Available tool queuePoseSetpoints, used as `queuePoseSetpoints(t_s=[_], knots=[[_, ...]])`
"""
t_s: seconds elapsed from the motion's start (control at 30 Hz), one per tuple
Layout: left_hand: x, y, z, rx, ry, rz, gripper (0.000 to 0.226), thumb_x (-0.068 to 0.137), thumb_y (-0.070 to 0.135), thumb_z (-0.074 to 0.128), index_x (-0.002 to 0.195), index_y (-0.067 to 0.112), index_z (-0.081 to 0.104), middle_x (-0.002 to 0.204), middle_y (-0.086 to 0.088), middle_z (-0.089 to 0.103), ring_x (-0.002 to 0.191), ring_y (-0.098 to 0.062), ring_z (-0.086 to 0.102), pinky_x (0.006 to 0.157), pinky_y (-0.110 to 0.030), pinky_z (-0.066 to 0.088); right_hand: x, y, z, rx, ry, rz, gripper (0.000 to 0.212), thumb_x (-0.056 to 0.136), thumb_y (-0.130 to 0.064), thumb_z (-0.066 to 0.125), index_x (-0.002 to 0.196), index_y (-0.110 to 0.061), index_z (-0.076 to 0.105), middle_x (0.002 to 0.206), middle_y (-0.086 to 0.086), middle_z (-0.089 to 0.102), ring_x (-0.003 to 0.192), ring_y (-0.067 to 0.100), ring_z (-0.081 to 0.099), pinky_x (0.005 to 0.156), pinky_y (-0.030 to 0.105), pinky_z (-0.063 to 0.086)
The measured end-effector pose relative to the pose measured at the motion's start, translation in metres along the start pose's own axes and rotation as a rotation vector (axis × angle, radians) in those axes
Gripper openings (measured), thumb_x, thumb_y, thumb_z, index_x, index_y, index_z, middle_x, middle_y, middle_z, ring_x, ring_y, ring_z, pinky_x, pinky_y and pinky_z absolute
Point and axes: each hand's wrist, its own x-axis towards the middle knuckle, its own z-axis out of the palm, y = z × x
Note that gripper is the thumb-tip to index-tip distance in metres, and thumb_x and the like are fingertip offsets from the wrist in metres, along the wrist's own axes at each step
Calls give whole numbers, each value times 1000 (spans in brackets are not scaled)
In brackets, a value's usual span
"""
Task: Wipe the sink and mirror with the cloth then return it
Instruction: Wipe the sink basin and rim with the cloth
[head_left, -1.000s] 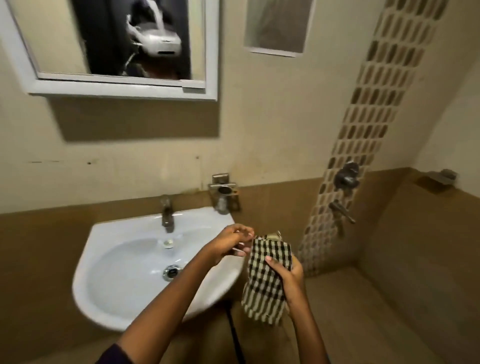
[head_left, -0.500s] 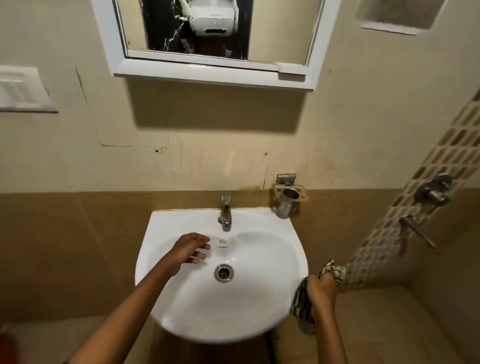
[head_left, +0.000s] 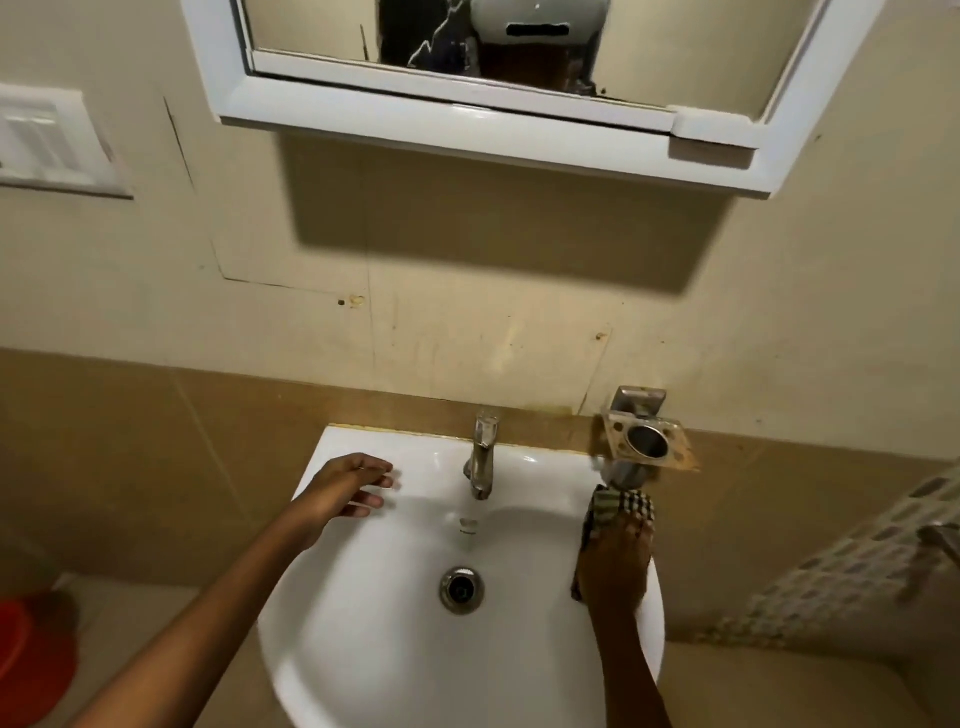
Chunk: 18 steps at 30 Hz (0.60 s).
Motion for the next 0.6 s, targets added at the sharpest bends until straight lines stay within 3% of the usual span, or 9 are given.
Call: queuePoseSetpoints(t_s=[0.1, 0.2, 0.37, 0.5, 0.6], knots=[[8, -9, -9, -20, 37, -33, 20, 95, 19, 49, 107, 11, 62, 102, -6, 69, 69, -18, 62, 65, -27, 46, 10, 2, 12, -61, -54, 17, 55, 86, -11, 58, 133, 12, 40, 135, 37, 45, 127, 52, 42, 109, 62, 29], [13, -18, -21, -35, 76, -60, 18, 95, 19, 49, 104, 13, 63, 100, -5, 69, 67, -17, 62, 63, -26, 46, 32, -11, 28, -16, -12, 5, 47, 88, -15, 57, 127, 10, 48, 128, 36, 52, 121, 51, 46, 107, 61, 34], [18, -32, -41, -62, 123, -84, 14, 94, 19, 51, 96, 19, 65, 95, -2, 70, 67, -17, 63, 58, -24, 46, 42, -76, 58, 98, -58, -50, 40, 88, -10, 59, 122, 11, 52, 125, 34, 55, 123, 48, 47, 110, 57, 32], [20, -40, -47, -70, 136, -102, 14, 93, 18, 51, 96, 19, 65, 93, -1, 70, 67, -17, 63, 58, -23, 46, 5, -106, 77, 345, -68, -291, 33, 76, 5, 58, 108, 1, 64, 109, 26, 67, 109, 45, 59, 97, 44, 45], [22, -37, -40, -68, 116, -102, 16, 94, 17, 50, 91, 21, 65, 89, 1, 70, 63, -15, 63, 55, -22, 45, 4, -108, 79, 364, -187, -413, 48, 75, 6, 62, 122, 12, 55, 123, 30, 60, 119, 47, 54, 103, 56, 43]])
